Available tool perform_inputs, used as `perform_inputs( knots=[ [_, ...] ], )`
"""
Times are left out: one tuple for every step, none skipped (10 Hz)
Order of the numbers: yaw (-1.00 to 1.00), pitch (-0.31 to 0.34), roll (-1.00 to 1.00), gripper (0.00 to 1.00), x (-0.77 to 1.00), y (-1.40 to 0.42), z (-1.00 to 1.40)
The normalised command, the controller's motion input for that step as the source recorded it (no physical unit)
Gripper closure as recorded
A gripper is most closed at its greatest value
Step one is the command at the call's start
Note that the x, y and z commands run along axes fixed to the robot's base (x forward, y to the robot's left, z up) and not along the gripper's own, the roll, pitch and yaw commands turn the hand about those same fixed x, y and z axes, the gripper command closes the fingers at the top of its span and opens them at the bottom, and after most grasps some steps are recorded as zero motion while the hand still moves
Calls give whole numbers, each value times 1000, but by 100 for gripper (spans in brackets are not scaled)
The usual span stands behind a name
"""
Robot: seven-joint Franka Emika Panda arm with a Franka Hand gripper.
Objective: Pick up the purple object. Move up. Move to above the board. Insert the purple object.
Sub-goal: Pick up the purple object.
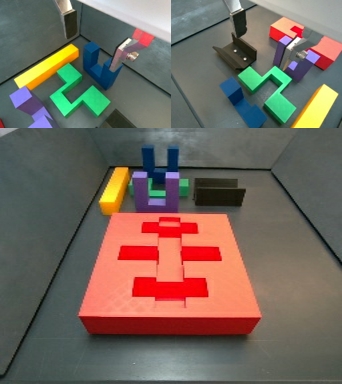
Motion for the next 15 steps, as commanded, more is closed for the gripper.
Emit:
perform_inputs(
  knots=[
    [0,0,0,0,0,0,-63],
    [-317,0,-13,0,326,0,-91],
    [-257,0,-40,0,734,-397,-294],
    [-251,-77,-84,0,686,-354,-463],
    [0,-143,-23,0,466,-600,-631],
    [169,-161,-36,0,386,-640,-643],
    [280,-177,0,0,46,-783,-603],
    [283,-150,70,0,-300,-714,-94],
    [200,-167,64,0,-474,-411,0],
    [163,-137,40,0,-383,-360,0],
    [80,-114,37,0,-229,-240,-23],
    [0,-67,37,0,0,-306,-151],
    [-49,-24,66,0,206,-417,-234],
    [0,-7,49,0,326,-380,-220],
    [0,0,127,0,80,-343,-260]
  ],
)
